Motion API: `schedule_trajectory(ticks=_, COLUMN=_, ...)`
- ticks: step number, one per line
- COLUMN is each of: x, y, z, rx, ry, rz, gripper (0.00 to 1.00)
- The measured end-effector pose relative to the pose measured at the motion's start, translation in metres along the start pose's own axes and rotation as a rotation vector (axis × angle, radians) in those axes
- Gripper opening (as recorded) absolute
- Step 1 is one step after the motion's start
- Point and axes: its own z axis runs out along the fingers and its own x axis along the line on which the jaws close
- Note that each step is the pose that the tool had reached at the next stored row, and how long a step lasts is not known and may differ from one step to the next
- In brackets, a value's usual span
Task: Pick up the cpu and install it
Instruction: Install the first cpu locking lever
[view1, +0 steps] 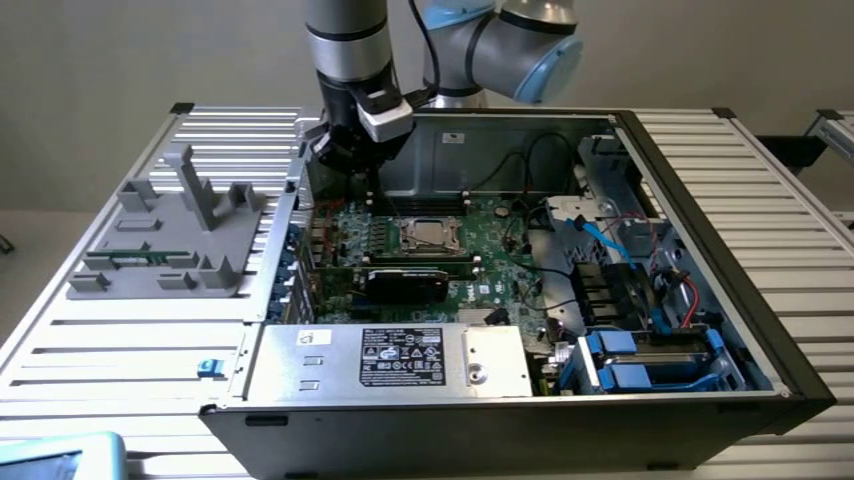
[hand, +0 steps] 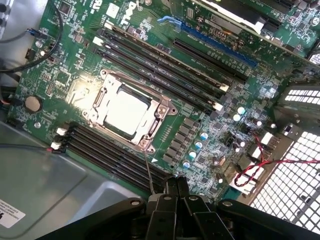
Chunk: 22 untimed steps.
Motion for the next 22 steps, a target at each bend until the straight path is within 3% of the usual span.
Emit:
schedule_trajectory(ticks=2, x=0.000, y=0.0000, z=0.0007, rx=0.0084, ry=0.0029, rz=0.008, gripper=0.11)
schedule_trajectory(ticks=9, x=0.000, y=-0.0008, z=0.0026, rx=0.0098, ry=0.0042, rz=0.011, gripper=0.11)
schedule_trajectory(ticks=16, x=0.001, y=-0.0029, z=0.0145, rx=0.0161, ry=0.0100, rz=0.027, gripper=0.11)
schedule_trajectory(ticks=19, x=0.000, y=-0.0035, z=0.0175, rx=0.0259, ry=0.0156, rz=0.031, gripper=0.11)
schedule_trajectory(ticks=22, x=0.000, y=-0.0040, z=0.0197, rx=0.0419, ry=0.0243, rz=0.036, gripper=0.11)
